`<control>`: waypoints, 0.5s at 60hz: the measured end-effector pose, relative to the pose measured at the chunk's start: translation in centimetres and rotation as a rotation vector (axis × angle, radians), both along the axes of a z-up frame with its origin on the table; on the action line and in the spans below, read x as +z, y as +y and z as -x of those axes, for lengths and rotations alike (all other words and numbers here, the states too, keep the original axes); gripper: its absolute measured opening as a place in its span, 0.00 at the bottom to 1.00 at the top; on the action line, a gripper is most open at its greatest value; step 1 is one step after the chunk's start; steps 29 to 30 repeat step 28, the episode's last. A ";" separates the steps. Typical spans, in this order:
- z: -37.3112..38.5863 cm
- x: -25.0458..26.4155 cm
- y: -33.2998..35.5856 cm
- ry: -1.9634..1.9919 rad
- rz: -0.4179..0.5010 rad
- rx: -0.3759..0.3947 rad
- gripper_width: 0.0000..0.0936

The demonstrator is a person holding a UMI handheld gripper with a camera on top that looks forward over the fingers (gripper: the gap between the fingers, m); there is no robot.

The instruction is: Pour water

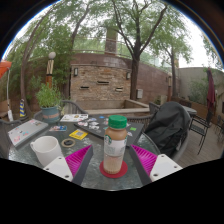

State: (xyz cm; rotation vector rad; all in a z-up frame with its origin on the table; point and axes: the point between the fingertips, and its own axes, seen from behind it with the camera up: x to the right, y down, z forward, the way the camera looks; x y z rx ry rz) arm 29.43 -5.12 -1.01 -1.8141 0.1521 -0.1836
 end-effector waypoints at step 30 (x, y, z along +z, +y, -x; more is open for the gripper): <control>9.2 19.4 -25.1 0.166 0.078 -0.061 0.89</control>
